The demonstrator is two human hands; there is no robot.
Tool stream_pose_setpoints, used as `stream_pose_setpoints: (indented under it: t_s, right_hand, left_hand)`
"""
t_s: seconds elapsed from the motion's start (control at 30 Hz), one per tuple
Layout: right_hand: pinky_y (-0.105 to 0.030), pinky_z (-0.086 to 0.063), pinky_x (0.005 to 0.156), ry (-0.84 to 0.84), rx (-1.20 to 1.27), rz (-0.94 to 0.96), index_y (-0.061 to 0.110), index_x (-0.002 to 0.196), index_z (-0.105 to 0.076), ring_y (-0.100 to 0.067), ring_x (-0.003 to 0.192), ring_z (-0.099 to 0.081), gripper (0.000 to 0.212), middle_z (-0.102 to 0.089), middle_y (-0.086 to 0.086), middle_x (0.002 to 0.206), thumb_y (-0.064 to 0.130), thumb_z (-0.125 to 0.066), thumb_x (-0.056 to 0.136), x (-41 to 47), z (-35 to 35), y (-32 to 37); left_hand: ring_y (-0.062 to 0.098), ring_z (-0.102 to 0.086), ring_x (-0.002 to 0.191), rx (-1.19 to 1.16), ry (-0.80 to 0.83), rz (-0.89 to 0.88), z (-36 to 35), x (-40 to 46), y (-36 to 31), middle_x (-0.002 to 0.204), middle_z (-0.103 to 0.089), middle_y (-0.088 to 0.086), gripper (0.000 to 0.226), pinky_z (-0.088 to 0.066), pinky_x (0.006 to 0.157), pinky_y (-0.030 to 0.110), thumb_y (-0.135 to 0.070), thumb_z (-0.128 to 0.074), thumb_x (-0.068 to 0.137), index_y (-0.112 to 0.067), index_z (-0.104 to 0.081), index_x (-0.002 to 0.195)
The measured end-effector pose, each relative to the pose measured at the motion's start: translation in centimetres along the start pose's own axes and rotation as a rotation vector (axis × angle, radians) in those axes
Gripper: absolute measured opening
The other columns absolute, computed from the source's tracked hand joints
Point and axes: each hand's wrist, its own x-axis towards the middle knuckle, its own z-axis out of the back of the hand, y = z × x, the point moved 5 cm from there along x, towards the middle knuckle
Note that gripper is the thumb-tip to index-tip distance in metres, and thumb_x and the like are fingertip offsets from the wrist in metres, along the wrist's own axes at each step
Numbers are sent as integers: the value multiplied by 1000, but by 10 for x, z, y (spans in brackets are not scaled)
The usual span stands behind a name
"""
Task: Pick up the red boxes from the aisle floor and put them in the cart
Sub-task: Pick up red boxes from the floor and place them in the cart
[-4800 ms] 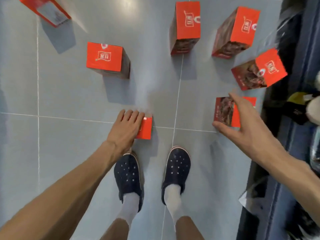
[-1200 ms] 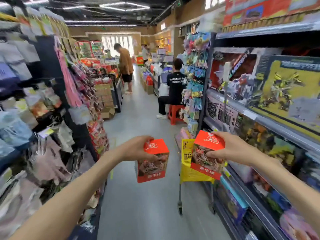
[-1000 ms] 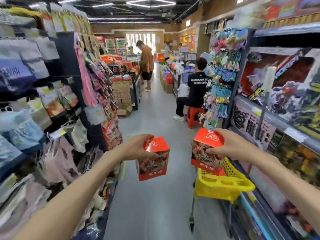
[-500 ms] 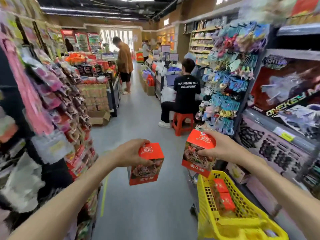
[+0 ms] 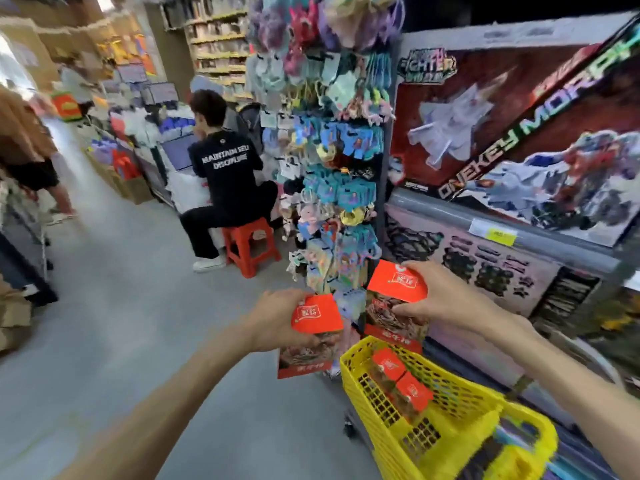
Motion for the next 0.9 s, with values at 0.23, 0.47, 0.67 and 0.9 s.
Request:
stream_pose_setpoints:
  t_s: [0.23,0.47,0.67,0.9]
  right_hand:
    - [-36,-42,102,-27,-44,-286,22,139,-46,-22,122,-51,98,-56,-3,136,71,-74,59,21,-52,-92]
    - [-29,-36,104,-31,62,-637,30,145,-35,-19,130,-43,100,-47,3,143,66,-78,62,-24,-116,-157]
    - [-30,-30,107,-2,103,-897,25,145,-37,-20,128,-40,97,-47,-1,139,64,-77,66,-52,-194,-200]
    - [-40,-28,103,46,-48,-991,28,142,-39,-23,123,-39,107,-50,5,131,87,-39,53,-48,-308,-265]
  left_hand:
    - [27,-50,123,106,154,-339,-72,154,-2,135,-54,5,100,-38,103,41,-74,-61,64,-22,-35,146]
    - [25,-48,125,69,315,-615,-168,240,-26,138,-49,2,101,-38,105,40,-72,-57,64,-22,-32,147]
    - [19,-42,132,30,426,-723,-257,289,-21,150,-39,-7,103,-34,107,39,-79,-50,63,-31,-25,151]
    - [15,-42,129,-53,393,-784,-340,321,15,145,-45,-8,98,-32,104,32,-89,-42,71,-33,-30,150]
